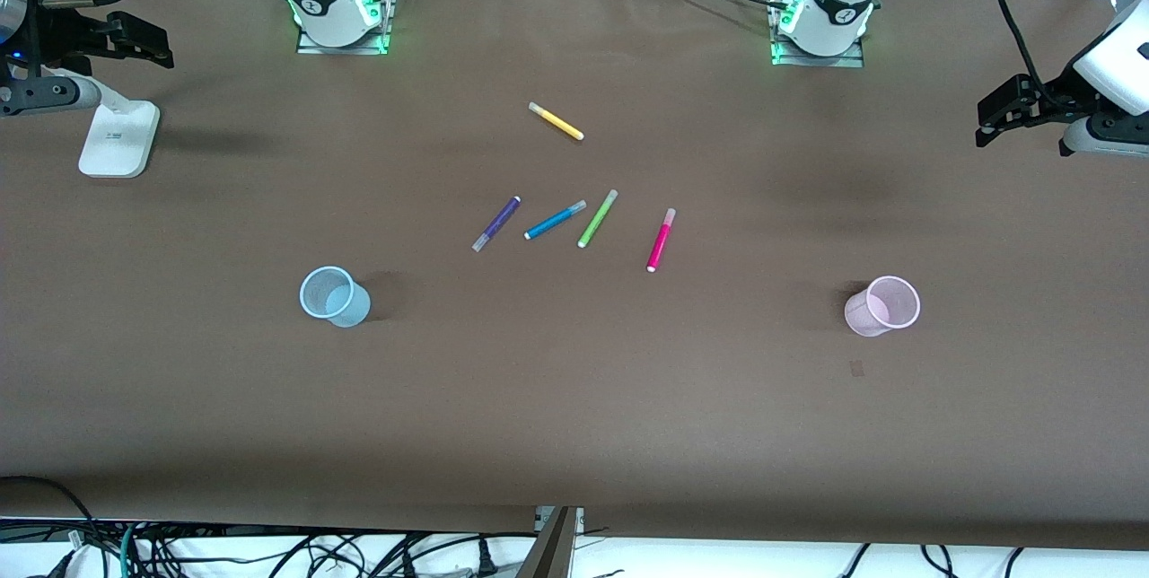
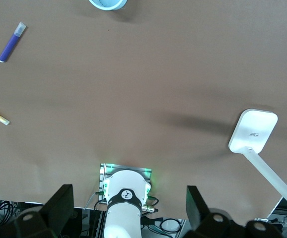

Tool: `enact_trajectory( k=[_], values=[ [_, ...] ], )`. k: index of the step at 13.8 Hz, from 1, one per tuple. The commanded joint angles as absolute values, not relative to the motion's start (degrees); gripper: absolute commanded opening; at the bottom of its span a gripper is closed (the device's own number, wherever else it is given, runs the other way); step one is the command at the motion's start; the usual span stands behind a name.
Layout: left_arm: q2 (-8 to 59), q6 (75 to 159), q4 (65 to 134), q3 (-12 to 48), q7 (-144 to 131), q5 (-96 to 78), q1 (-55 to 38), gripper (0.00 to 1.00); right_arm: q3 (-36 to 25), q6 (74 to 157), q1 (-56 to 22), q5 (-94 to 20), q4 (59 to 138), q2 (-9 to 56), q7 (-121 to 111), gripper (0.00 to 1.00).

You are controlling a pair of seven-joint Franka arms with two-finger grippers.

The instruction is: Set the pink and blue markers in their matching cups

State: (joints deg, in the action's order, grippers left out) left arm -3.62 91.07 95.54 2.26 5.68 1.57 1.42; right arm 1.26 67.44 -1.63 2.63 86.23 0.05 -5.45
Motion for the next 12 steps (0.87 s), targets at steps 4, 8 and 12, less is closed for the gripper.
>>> enact_trajectory(
  k=[4,8,12],
  values=[
    [-2.64,89.65,93.34,2.2,5.62,1.32,1.32,1.0,1.49,66.97,-1.41,2.37,84.9,0.53,-6.15,1.0],
    [-2.38,89.47,93.34,2.29,5.71,1.32,1.23,1.0,1.76,67.23,-2.1,3.33,85.52,1.67,-6.06,1.0],
    [0.86,86.94,93.43,2.37,5.54,0.8,1.14,1.0,1.76,70.91,-2.72,2.03,85.61,3.33,-5.1,1.0]
  ],
)
